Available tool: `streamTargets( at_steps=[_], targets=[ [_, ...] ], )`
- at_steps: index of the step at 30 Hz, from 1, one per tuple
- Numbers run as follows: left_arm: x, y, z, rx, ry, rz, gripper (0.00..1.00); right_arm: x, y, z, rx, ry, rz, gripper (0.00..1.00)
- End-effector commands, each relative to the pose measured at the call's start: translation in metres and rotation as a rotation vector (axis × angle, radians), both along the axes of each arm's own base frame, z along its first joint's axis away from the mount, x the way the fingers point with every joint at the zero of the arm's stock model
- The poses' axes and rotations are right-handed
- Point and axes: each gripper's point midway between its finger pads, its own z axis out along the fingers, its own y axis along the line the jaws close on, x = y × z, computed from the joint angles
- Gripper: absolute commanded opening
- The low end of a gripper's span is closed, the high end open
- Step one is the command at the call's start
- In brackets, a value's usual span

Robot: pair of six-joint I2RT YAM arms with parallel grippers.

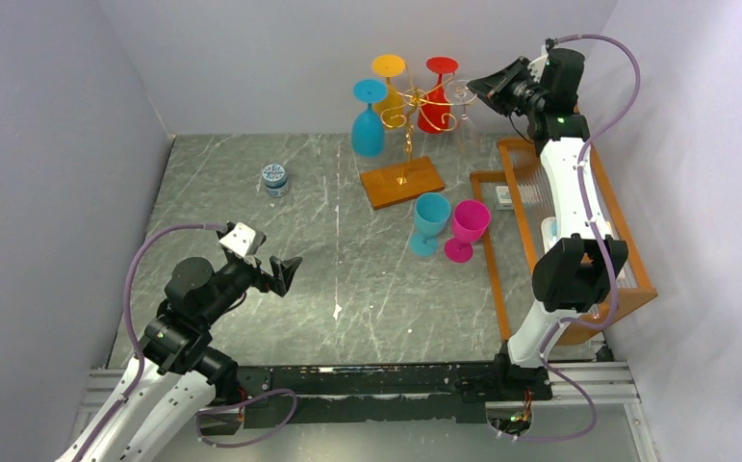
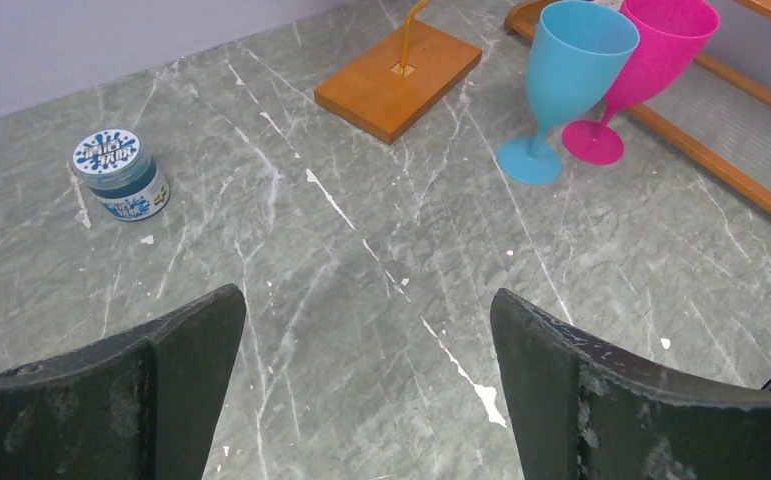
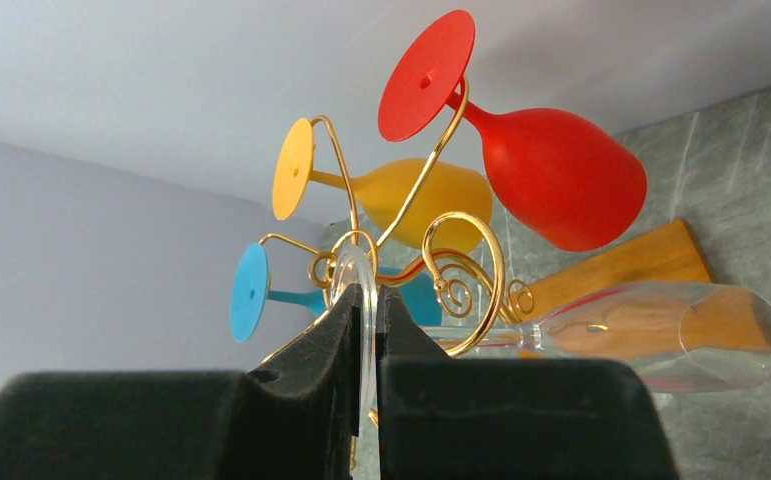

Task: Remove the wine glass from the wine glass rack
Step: Pick up the wine glass from the wine rack.

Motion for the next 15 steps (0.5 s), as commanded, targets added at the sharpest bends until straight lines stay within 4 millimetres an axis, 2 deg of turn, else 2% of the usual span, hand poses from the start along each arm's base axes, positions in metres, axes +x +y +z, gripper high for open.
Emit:
streamTargets(
  at_steps=[1,15],
  targets=[
    [-0.002,-0.001,0.013,-0.007,-0.032,-0.018,0.97,0.004,0.002,0.009,0.024,-0.024,0.028,0.0],
    [-0.002,-0.003,0.012,-0.004,-0.028,-0.027,0.97,0.009,0.014,0.009,0.037,-0.019,0.057,0.0]
  ],
)
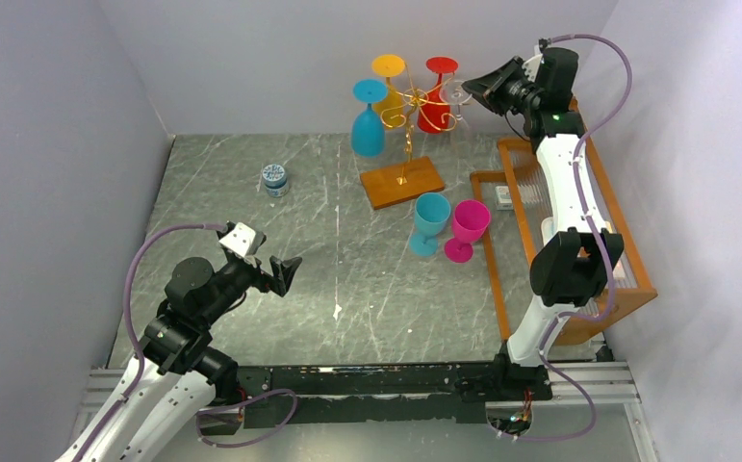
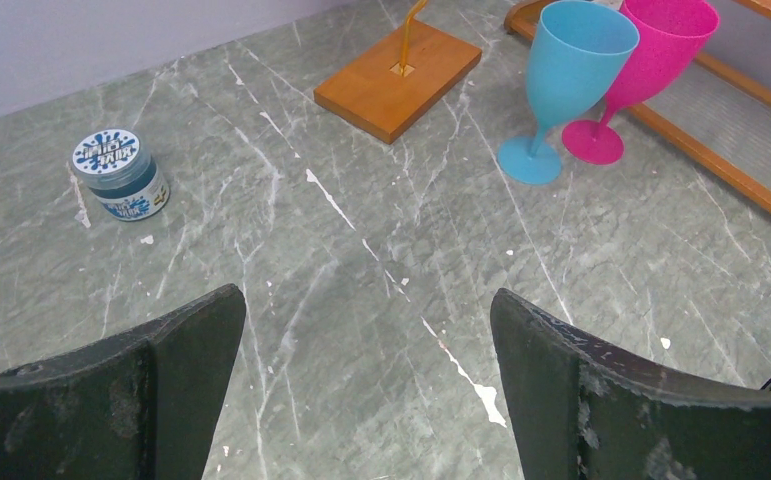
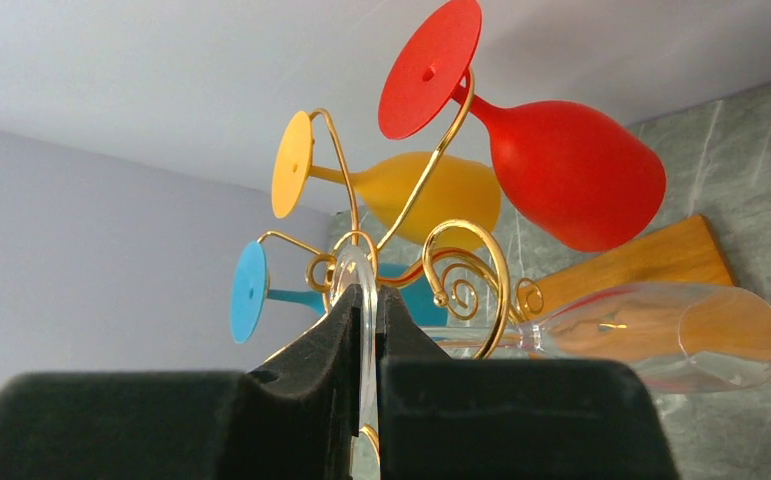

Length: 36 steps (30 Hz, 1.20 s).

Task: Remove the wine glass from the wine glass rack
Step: Pick up the wine glass from the wine rack.

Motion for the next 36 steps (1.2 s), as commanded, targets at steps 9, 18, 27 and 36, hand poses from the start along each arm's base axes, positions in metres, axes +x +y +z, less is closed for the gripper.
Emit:
streamTargets(
  at_steps=[9,18,27,36],
  targets=[
    [-0.003,-0.004,0.011,-0.003,-0.027,-0.033,0.97,0.009,0.007,0.025,0.03,-0.055,0.015,0.0],
    [-0.002,-0.005,0.011,-0.001,-0.025,-0.035,0.97,0.019,0.008,0.024,0.06,-0.062,0.008,0.0],
    [-0.002,-0.004,0.011,0.001,-0.026,-0.033,0.97,0.031,0.003,0.024,0.08,-0.073,-0.033,0.0],
    [-0.002,-0.003,0.011,0.002,-0.037,-0.033,0.97,0.042,-0.006,0.036,0.083,-0.112,-0.108,0.0]
  ],
)
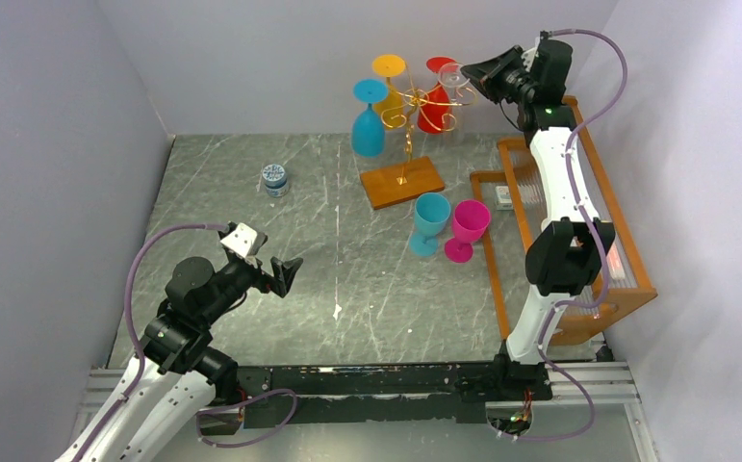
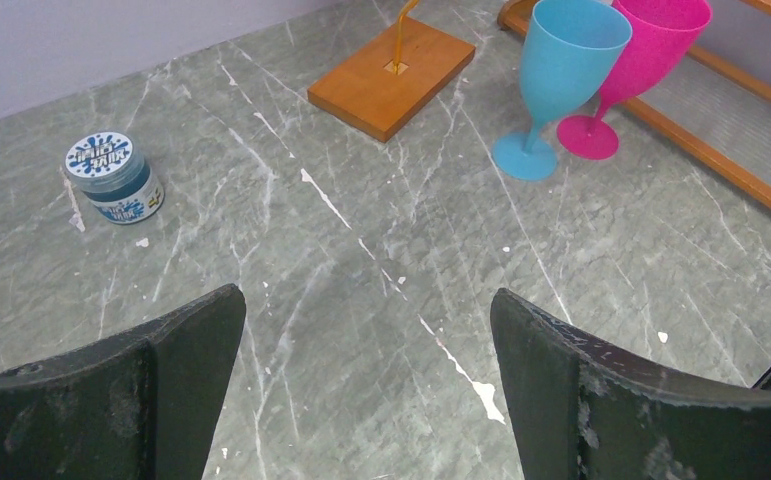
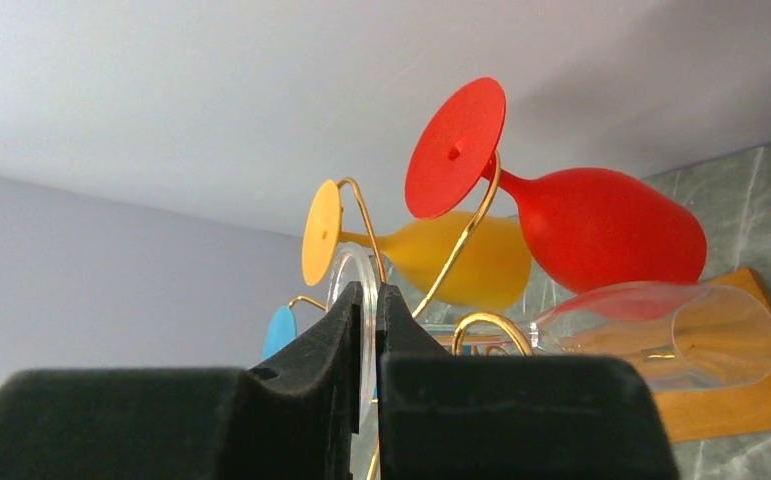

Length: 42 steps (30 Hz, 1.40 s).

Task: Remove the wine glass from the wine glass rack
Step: Pick up the wine glass from the wine rack.

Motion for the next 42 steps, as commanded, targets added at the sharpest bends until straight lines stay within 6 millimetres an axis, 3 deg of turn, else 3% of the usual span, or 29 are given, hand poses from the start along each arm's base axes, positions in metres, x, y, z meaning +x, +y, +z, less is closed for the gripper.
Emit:
streamTargets(
  at_steps=[1,13,20,24,35,42],
  targets=[
    [-0.001,-0.001,0.012,-0.005,-0.037,-0.014,0.96,0.013,-0.01,0.024,-0.004,-0.071,-0.066,0.0],
    [0.0,0.006,0.016,-0.009,-0.051,0.022,0.97,0.019,-0.023,0.025,-0.021,-0.07,-0.145,0.0],
    [0.003,0.022,0.027,-0.062,-0.054,0.131,0.97,0.011,-0.032,0.033,-0.1,-0.1,-0.177,0.0],
    [0.0,0.02,0.029,-0.08,-0.074,0.111,0.97,0.005,-0.043,0.039,-0.157,-0.113,-0.221,0.0],
    [0.006,0.023,0.022,-0.077,-0.002,0.158,0.97,-0.027,-0.055,0.05,-0.225,-0.145,-0.269,0.0],
    [0.009,0.027,0.018,-0.048,0.035,0.186,0.97,-0.061,-0.051,0.063,-0.25,-0.199,-0.25,0.0]
  ],
)
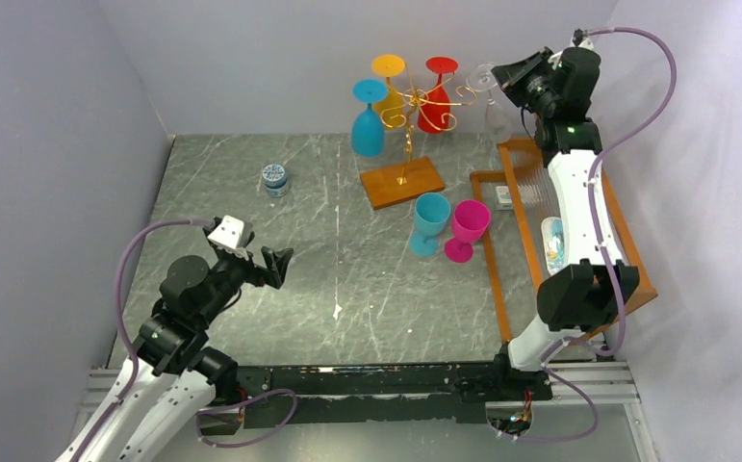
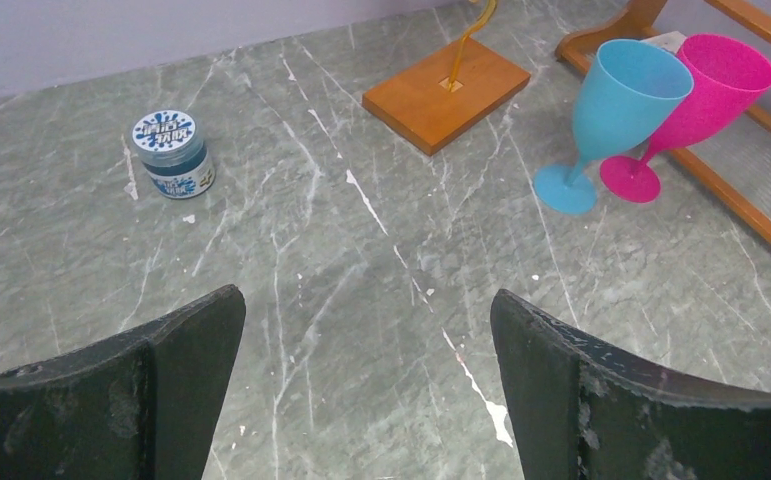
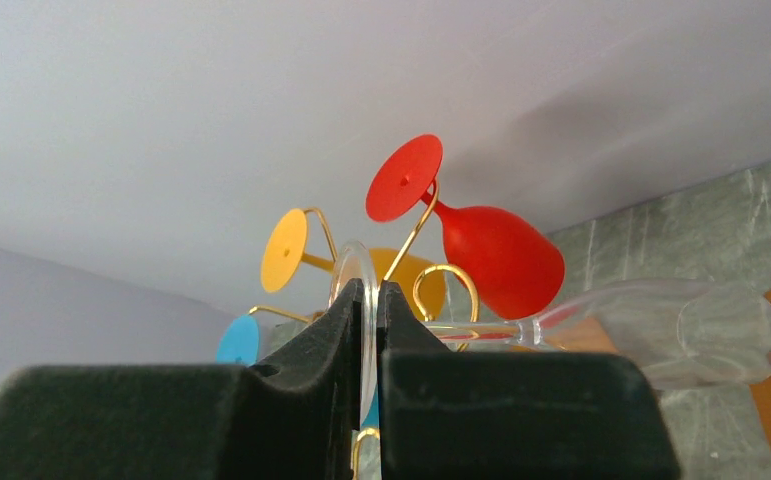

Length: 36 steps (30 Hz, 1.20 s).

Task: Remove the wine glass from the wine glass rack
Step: Pick up the wine glass from the wine rack, then place the wine glass at the center of the board.

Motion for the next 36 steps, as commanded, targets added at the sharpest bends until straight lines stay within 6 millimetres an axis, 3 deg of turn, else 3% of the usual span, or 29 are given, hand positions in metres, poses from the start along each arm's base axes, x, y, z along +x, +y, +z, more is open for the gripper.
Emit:
streamTargets(
  at_steps=[1,3,15,26,31,36],
  targets=[
    [0.002,0.006,0.005,0.004,0.021,0.041,0.97,-0.022,-0.002,0.025,-0.049,-0.083,0.006,0.0],
    [0.002,0.003,0.003,0.012,0.033,0.024,0.97,-0.035,0.0,0.032,-0.062,-0.105,0.018,0.0],
    [0.004,-0.004,-0.007,0.032,0.082,-0.003,0.97,-0.112,0.018,0.032,-0.075,-0.145,0.106,0.0],
    [0.005,-0.004,-0.009,0.031,0.096,0.001,0.97,-0.156,0.047,0.022,-0.072,-0.128,0.287,0.0],
    [0.005,-0.005,-0.01,0.032,0.099,-0.006,0.97,-0.178,0.06,0.027,-0.092,-0.148,0.382,0.0],
    [0.004,-0.009,-0.011,0.034,0.105,-0.028,0.97,-0.214,0.079,0.045,-0.129,-0.257,0.501,0.0]
  ],
)
